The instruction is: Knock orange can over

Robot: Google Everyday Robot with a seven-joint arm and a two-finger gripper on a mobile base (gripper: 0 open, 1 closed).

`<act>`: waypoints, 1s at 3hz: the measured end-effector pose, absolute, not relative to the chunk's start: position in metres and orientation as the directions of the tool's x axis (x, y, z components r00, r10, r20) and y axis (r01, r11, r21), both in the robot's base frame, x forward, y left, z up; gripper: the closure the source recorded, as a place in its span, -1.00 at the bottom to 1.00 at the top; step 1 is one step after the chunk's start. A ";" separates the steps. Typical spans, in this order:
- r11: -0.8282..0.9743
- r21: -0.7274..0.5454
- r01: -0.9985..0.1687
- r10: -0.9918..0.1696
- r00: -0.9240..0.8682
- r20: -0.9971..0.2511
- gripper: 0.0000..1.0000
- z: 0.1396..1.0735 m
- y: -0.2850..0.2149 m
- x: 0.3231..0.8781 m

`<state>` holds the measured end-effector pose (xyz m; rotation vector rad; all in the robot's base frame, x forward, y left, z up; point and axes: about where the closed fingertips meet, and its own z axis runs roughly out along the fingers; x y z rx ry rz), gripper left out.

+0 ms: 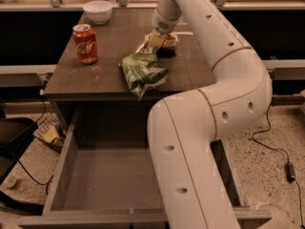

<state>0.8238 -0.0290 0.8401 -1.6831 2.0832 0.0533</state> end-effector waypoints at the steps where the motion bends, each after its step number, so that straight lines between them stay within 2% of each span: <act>1: 0.251 -0.251 -0.935 -0.917 -0.146 -0.371 -0.58 0.841 -0.028 0.824; 2: 0.250 -0.250 -0.935 -0.917 -0.146 -0.371 -1.00 0.842 -0.027 0.823; 3: 0.250 -0.250 -0.935 -0.917 -0.146 -0.371 -1.00 0.842 -0.027 0.823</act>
Offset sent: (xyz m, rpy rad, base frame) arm -0.0002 0.0001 0.0021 0.0000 0.0000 0.0001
